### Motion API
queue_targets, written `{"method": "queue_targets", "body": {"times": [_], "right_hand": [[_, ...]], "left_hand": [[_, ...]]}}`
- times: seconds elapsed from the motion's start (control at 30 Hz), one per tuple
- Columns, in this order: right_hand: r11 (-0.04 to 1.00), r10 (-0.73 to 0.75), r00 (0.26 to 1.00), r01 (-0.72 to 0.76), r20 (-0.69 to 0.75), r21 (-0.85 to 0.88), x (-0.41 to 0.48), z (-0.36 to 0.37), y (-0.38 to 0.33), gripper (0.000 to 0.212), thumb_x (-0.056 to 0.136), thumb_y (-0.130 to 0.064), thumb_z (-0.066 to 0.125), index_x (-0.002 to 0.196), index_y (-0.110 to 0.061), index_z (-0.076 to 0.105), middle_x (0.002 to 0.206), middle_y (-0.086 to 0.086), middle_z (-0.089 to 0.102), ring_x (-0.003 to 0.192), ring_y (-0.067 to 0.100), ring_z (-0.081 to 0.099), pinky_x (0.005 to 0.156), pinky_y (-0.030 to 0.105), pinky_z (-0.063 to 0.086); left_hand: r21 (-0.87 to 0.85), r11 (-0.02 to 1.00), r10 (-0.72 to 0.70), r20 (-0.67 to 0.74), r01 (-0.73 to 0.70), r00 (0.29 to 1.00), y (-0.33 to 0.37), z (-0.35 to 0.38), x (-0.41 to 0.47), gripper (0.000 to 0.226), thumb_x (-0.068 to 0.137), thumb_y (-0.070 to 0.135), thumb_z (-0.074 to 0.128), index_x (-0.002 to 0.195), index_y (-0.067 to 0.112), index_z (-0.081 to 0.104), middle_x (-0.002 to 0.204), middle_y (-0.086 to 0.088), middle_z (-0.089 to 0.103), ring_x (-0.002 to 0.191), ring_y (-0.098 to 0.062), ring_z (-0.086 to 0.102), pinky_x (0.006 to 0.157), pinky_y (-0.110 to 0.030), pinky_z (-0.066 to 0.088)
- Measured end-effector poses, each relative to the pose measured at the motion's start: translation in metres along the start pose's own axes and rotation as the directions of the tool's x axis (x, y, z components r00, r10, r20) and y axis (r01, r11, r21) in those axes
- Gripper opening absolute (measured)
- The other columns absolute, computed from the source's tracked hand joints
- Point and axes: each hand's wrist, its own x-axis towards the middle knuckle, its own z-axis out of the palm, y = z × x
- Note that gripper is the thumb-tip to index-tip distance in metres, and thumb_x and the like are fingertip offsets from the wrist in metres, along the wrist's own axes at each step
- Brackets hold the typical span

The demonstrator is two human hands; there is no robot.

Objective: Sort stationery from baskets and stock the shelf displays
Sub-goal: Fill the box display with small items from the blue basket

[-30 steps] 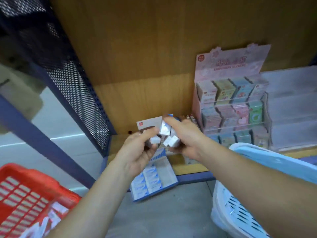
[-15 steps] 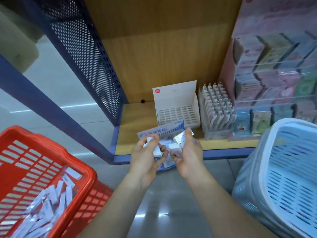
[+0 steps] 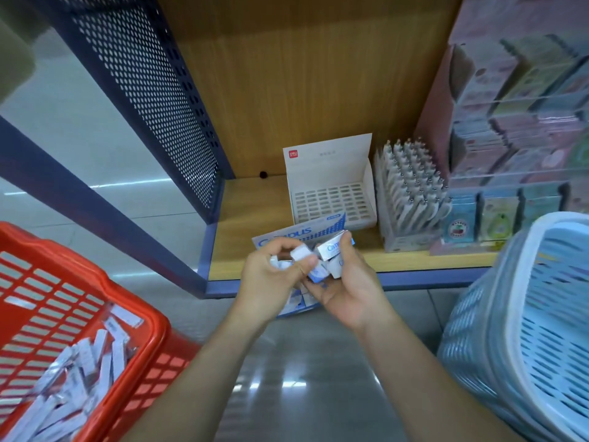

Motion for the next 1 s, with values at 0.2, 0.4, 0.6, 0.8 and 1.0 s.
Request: {"method": "queue_targets", "body": {"times": [0.2,0.4,0.6,0.8,1.0], "right_hand": [[0.990,-0.120,0.985,0.109,-0.125,-0.091,-0.008,-0.011,-0.023,0.018,0.092,-0.027,0.064,0.099,-0.011,0.061,0.088,0.008,0.068,0.081,0.020,0.069,0.080,0.033,0.053],[0.933,-0.196,0.976,0.156,-0.094,-0.325,-0.012,-0.021,-0.028,0.020,0.089,-0.014,0.069,0.105,-0.019,0.059,0.090,0.010,0.069,0.073,0.021,0.071,0.068,0.032,0.053],[0.889,-0.216,0.963,0.127,-0.160,-0.440,-0.013,-0.021,-0.020,0.022,0.084,-0.027,0.075,0.101,-0.019,0.063,0.088,0.009,0.068,0.068,0.024,0.068,0.053,0.026,0.051],[0.935,-0.124,0.984,0.075,-0.124,-0.346,-0.013,-0.014,-0.012,0.012,0.095,-0.026,0.062,0.103,-0.017,0.061,0.082,0.012,0.064,0.061,0.023,0.066,0.060,0.034,0.059],[0.985,-0.038,0.999,0.035,-0.015,-0.169,-0.016,-0.010,-0.007,0.008,0.091,-0.011,0.064,0.094,-0.019,0.062,0.085,0.014,0.066,0.070,0.024,0.066,0.053,0.029,0.055]], "left_hand": [[0.061,0.981,-0.171,-0.188,0.186,0.967,-0.026,-0.019,0.007,0.011,0.084,0.012,0.075,0.086,0.012,0.064,0.063,0.000,0.063,0.042,-0.002,0.051,0.045,-0.016,0.043],[0.575,0.759,-0.279,-0.134,0.304,0.951,-0.055,-0.020,0.024,0.044,0.080,0.043,0.075,0.120,0.031,0.063,0.113,0.001,0.068,0.088,-0.025,0.069,0.083,-0.040,0.056],[0.743,0.588,-0.284,-0.179,0.319,0.942,-0.043,-0.023,0.033,0.059,0.087,0.047,0.065,0.139,0.024,0.050,0.128,-0.002,0.063,0.116,-0.025,0.058,0.090,-0.031,0.048],[0.165,0.898,-0.367,-0.231,0.409,0.901,-0.041,-0.030,0.028,0.021,0.083,0.027,0.076,0.102,0.023,0.068,0.091,-0.004,0.072,0.071,-0.024,0.069,0.068,-0.035,0.060],[-0.639,0.531,-0.613,0.163,0.556,0.773,-0.026,-0.012,0.004,0.006,0.087,0.021,0.058,0.088,0.016,0.055,0.067,-0.001,0.056,0.050,-0.012,0.046,0.038,-0.016,0.037]]}}
